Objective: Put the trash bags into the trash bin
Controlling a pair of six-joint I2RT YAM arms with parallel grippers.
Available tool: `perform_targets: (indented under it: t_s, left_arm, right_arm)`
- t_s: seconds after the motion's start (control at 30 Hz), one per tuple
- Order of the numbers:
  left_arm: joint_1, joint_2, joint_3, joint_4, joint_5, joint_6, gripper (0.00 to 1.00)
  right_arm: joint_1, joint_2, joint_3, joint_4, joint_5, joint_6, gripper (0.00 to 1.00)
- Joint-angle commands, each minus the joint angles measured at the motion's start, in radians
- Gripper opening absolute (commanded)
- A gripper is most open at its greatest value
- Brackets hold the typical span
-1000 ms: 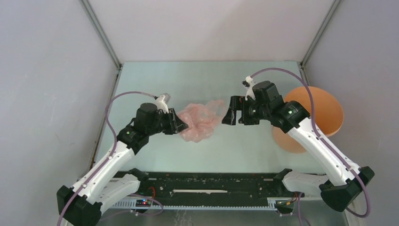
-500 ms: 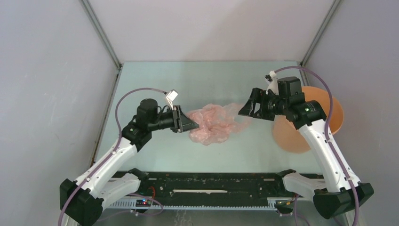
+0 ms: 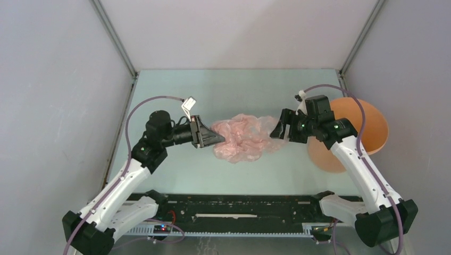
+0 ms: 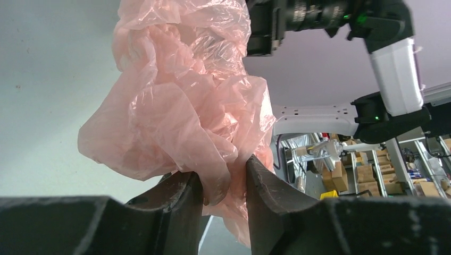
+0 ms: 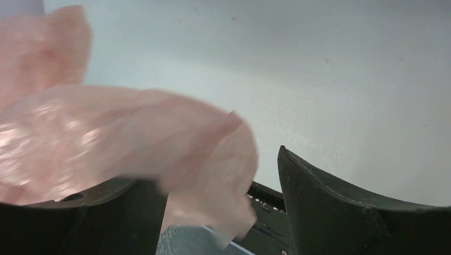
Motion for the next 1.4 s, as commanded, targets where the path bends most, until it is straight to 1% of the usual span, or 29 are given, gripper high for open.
perform_targets:
  t_s: [0.0,0.03,0.07,0.1,0.17,0.2,0.23,0.27,0.3,0.37,0.43,0.5,0.53,0.6,0.7,0.77,0.87,0.9,0.93,1.0,1.07,1.17,1.23,1.3,1.37]
  left_arm:
    - [-0.007,-0.063,-0.012,0.048,0.009,-0.040,0.38]
    - [-0.007,-0.065,-0.015,0.055,0.013,-0.044,0.38]
    - [-0.007,-0.064,-0.018,0.056,0.019,-0.048,0.38]
    - [-0.007,-0.061,-0.019,0.056,0.023,-0.050,0.39]
    - [-0.007,-0.057,-0.017,0.034,0.014,-0.038,0.41]
    - [-0.007,-0.057,-0.013,0.008,-0.006,-0.023,0.42]
    - [-0.007,-0.059,-0.009,-0.028,-0.037,-0.006,0.46]
    - [-0.007,-0.062,-0.001,-0.075,-0.091,0.018,0.52]
    - [-0.007,-0.064,0.013,-0.145,-0.164,0.048,0.57]
    - [-0.007,-0.069,0.055,-0.305,-0.351,0.101,0.64]
    - [-0.007,-0.073,0.086,-0.424,-0.506,0.129,0.74]
    - [-0.007,-0.076,0.113,-0.512,-0.616,0.131,0.84]
    - [-0.005,-0.078,0.119,-0.524,-0.635,0.130,0.86]
    - [-0.005,-0.083,0.119,-0.501,-0.596,0.133,0.89]
    - [-0.005,-0.081,0.111,-0.430,-0.487,0.114,0.96]
    - [-0.005,-0.057,0.116,-0.390,-0.403,0.086,0.98]
    - [-0.007,0.010,0.147,-0.355,-0.281,0.044,0.99]
    - [-0.008,0.024,0.155,-0.335,-0.257,0.027,0.99]
    - [-0.008,0.035,0.158,-0.304,-0.231,-0.001,0.98]
    - [-0.008,0.063,0.168,-0.242,-0.178,-0.061,0.98]
    - [-0.012,0.093,0.182,-0.205,-0.141,-0.110,0.97]
    - [-0.013,0.122,0.184,-0.192,-0.139,-0.171,0.93]
    - [-0.013,0.134,0.168,-0.120,-0.117,-0.224,0.90]
    - [-0.013,0.132,0.165,-0.082,-0.113,-0.239,0.89]
    - [-0.013,0.109,0.175,-0.071,-0.143,-0.221,0.91]
  right_arm:
    - [-0.025,-0.057,-0.057,0.118,-0.032,0.024,0.80]
    - [-0.026,-0.067,-0.073,0.156,-0.072,0.032,0.76]
    - [-0.026,-0.076,-0.087,0.203,-0.109,0.048,0.68]
    - [-0.023,-0.086,-0.097,0.242,-0.134,0.067,0.55]
    - [-0.016,-0.123,-0.098,0.304,-0.130,0.083,0.30]
    - [-0.021,-0.154,-0.098,0.320,-0.110,0.093,0.18]
    - [-0.028,-0.186,-0.098,0.338,-0.096,0.100,0.09]
    - [-0.036,-0.221,-0.097,0.358,-0.093,0.102,0.04]
    - [-0.041,-0.257,-0.098,0.381,-0.097,0.101,0.01]
    - [-0.042,-0.312,-0.098,0.407,-0.091,0.107,0.00]
    - [-0.042,-0.326,-0.103,0.421,-0.115,0.118,0.00]
    - [-0.042,-0.312,-0.103,0.394,-0.151,0.115,0.00]
    - [-0.043,-0.303,-0.103,0.371,-0.151,0.111,0.00]
    - [-0.042,-0.284,-0.103,0.330,-0.152,0.093,0.00]
    - [-0.044,-0.254,-0.103,0.295,-0.170,0.067,0.00]
    - [-0.044,-0.218,-0.089,0.247,-0.160,0.090,0.00]
    - [-0.006,-0.111,-0.028,0.143,-0.081,0.174,0.00]
    - [0.031,-0.088,-0.024,0.146,-0.055,0.189,0.00]
    - [0.084,-0.070,-0.021,0.154,0.005,0.207,0.00]
    - [0.199,-0.038,-0.011,0.155,0.160,0.248,0.00]
    - [0.280,-0.001,-0.004,0.171,0.239,0.274,0.00]
    - [0.351,0.051,0.019,0.167,0.273,0.267,0.00]
    - [0.369,0.061,0.050,0.175,0.265,0.252,0.00]
    - [0.389,0.017,0.066,0.258,0.206,0.208,0.00]
    - [0.411,-0.066,0.070,0.372,0.220,0.179,0.00]
